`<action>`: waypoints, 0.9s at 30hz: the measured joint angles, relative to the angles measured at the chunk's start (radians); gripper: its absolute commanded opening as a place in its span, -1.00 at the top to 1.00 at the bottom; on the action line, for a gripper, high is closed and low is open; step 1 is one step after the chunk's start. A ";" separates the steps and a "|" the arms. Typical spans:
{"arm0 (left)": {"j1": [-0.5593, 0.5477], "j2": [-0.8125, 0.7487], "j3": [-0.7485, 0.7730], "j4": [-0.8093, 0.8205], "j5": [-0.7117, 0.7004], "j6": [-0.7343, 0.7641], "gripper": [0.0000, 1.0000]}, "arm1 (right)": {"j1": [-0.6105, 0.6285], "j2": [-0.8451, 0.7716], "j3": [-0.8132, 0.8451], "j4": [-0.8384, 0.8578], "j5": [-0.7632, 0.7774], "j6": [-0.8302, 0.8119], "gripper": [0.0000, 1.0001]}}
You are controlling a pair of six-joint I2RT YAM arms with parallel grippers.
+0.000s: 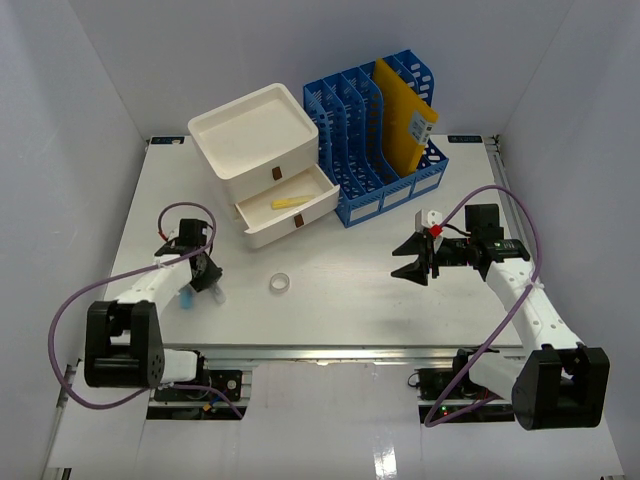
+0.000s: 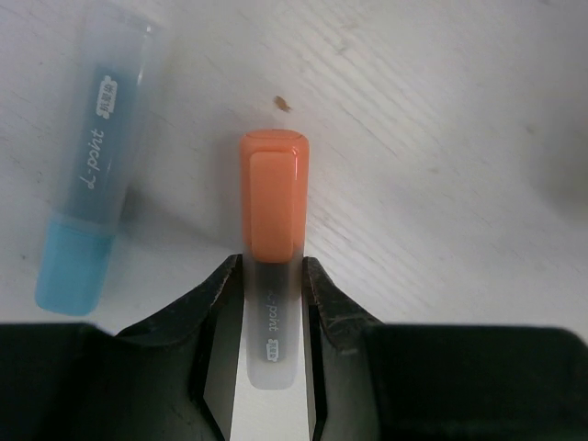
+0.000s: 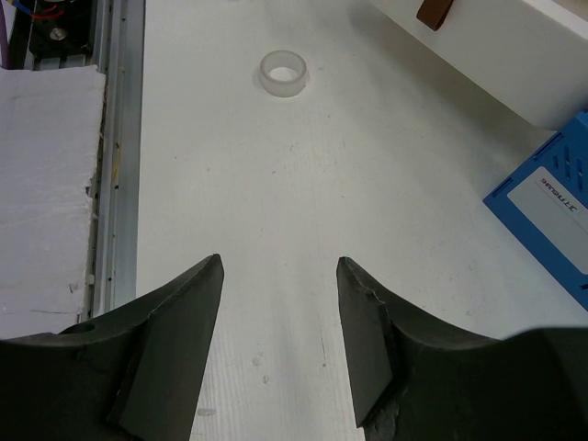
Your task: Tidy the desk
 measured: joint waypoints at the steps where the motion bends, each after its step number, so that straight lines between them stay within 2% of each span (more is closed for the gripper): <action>1: 0.000 -0.040 -0.003 -0.004 0.022 0.014 1.00 | -0.002 0.001 0.000 0.000 -0.001 0.000 -0.18; 8: -0.031 -0.309 0.052 -0.009 0.138 0.120 1.00 | -0.004 0.004 0.000 -0.003 -0.005 -0.002 -0.18; 13: -0.145 -0.354 0.188 0.018 0.229 0.180 1.00 | -0.006 0.011 0.000 -0.004 -0.005 -0.004 -0.18; 16: -0.239 -0.294 0.276 0.037 0.243 0.227 1.00 | -0.008 0.016 0.000 -0.004 -0.004 -0.005 -0.18; 21: -0.384 -0.063 0.450 0.056 0.215 0.350 0.98 | -0.009 0.023 0.000 -0.005 -0.004 -0.005 -0.18; 27: -0.457 0.127 0.572 0.053 0.171 0.527 0.94 | -0.014 0.030 0.000 -0.008 -0.005 -0.005 -0.18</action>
